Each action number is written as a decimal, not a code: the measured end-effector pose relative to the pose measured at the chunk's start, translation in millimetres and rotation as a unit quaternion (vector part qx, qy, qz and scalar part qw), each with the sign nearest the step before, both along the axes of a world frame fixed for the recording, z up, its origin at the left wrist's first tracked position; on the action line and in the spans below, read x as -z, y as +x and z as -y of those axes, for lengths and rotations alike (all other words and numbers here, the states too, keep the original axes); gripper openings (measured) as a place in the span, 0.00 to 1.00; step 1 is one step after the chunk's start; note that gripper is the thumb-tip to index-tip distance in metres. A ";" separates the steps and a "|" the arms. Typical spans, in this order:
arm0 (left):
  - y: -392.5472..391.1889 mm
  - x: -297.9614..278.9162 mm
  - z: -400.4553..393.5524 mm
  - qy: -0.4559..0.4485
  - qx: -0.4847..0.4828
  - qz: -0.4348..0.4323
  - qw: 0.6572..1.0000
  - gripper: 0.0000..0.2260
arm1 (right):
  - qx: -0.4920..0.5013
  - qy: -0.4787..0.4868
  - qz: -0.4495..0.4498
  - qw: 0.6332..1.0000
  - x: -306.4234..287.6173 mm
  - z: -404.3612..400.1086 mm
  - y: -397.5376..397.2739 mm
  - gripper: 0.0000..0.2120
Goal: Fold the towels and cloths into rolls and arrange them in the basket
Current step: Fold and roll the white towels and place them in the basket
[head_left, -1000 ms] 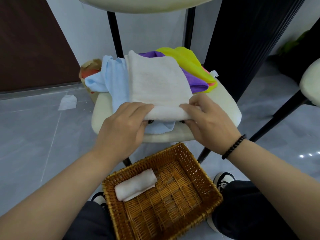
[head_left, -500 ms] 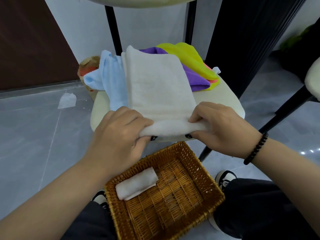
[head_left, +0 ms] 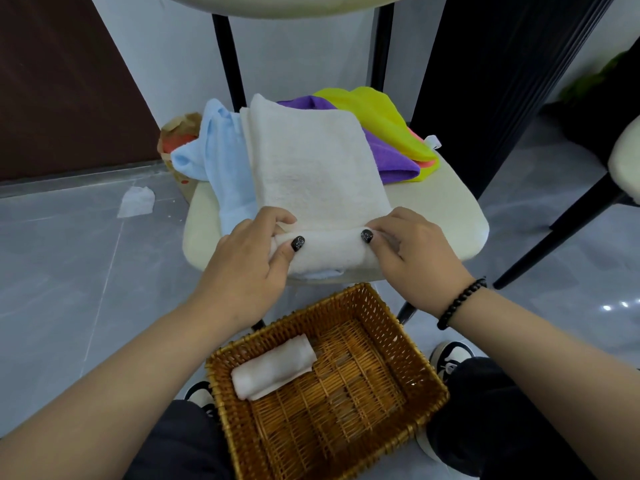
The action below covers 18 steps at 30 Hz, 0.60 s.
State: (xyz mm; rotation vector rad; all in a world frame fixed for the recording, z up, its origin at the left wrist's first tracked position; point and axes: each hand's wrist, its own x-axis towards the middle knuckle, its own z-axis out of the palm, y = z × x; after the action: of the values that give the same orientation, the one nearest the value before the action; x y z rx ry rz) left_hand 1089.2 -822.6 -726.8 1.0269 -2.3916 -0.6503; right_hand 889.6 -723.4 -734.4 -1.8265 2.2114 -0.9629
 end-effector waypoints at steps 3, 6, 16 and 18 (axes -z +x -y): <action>-5.9 3.1 -5.2 -0.079 -0.005 0.004 0.997 0.09 | 0.049 -0.057 -0.071 0.995 3.9 4.6 3.6 0.10; -7.4 4.9 -6.3 -0.181 0.014 0.009 0.983 0.09 | 0.053 -0.149 -0.202 0.966 3.2 5.5 3.6 0.05; -0.7 6.6 -11.2 -0.335 0.080 0.042 0.938 0.15 | -0.048 -0.117 -0.258 0.958 13.5 -11.7 9.8 0.13; -0.5 7.0 -9.7 -0.322 0.080 0.063 0.941 0.18 | -0.053 -0.101 -0.253 0.961 14.2 -11.5 5.6 0.16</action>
State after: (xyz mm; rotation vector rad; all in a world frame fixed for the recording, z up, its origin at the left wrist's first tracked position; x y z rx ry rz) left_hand 1088.8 -812.9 -733.8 0.6043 -2.5367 0.1703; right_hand 895.2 -711.9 -748.6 -2.4921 2.3091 -0.7922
